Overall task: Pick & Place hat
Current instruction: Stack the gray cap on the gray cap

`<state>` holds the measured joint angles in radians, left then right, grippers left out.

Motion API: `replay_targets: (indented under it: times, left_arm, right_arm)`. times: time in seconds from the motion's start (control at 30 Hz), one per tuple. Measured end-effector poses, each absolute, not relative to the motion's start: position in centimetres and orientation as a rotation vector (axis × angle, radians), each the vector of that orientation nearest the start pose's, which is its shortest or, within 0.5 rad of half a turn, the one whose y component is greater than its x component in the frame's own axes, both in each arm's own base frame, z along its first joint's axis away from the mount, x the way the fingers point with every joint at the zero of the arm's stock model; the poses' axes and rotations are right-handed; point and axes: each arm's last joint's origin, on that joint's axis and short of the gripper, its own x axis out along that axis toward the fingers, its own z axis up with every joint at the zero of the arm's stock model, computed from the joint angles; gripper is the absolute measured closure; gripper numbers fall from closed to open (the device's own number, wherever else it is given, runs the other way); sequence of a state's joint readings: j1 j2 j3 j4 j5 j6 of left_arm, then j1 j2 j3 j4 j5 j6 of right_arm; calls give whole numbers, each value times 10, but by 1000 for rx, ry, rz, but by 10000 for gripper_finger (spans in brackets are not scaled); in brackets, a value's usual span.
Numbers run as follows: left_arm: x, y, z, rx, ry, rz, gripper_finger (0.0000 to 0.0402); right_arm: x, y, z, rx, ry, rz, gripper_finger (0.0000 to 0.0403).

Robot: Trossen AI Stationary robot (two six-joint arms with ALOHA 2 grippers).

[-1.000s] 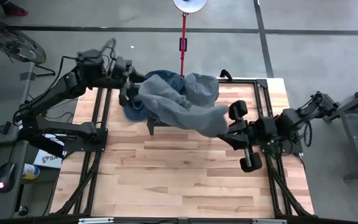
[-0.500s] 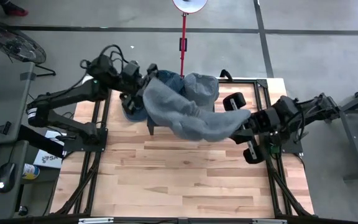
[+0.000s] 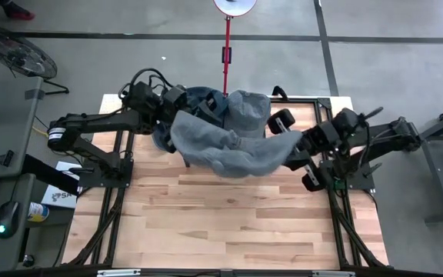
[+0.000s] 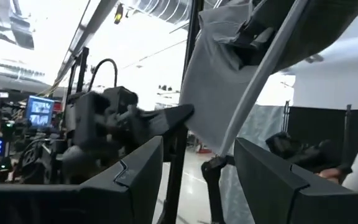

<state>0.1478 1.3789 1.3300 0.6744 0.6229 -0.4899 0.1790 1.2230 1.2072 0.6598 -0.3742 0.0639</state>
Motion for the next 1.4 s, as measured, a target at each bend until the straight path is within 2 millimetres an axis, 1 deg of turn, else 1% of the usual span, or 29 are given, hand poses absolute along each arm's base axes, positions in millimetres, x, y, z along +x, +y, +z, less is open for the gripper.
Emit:
replay_targets:
  times: [0.27,0.43,0.53,0.63,0.7,0.8,0.83,0.87,0.97,1.1,1.17,1.3,1.4]
  left_arm:
    - [290,25,465,-224,-452,-625,207]
    - [289,25,464,-225,-442,-646,207]
    - [289,25,464,-242,-436,-649,220]
    - [290,25,464,-244,-433,-648,257]
    - [290,25,464,-244,-431,-646,294]
    - [289,25,464,-238,-431,-657,363]
    - [289,25,465,-234,-436,-661,380]
    - [288,25,465,-233,-439,-659,387]
    - [288,25,466,-232,-440,-659,380]
    - [287,24,466,-228,-435,-671,393]
    - [288,24,465,-230,-432,-670,392]
    - [289,25,464,-240,-417,-663,394]
    - [288,29,463,-253,-387,-640,394]
  right_arm:
    - [257,39,459,43,-581,502,397]
    - [260,33,457,55,-558,456,398]
    - [260,31,457,53,-558,449,397]
    - [260,31,457,52,-558,448,398]
    - [260,31,457,52,-558,448,398]
    - [260,31,458,60,-562,423,396]
    - [260,30,458,67,-560,409,394]
    - [260,30,457,73,-555,399,391]
    - [261,30,456,99,-532,380,386]
    - [261,29,455,104,-523,374,374]
    - [259,29,456,108,-515,364,365]
    - [249,29,457,131,-443,298,340]
    - [239,29,456,136,-371,204,317]
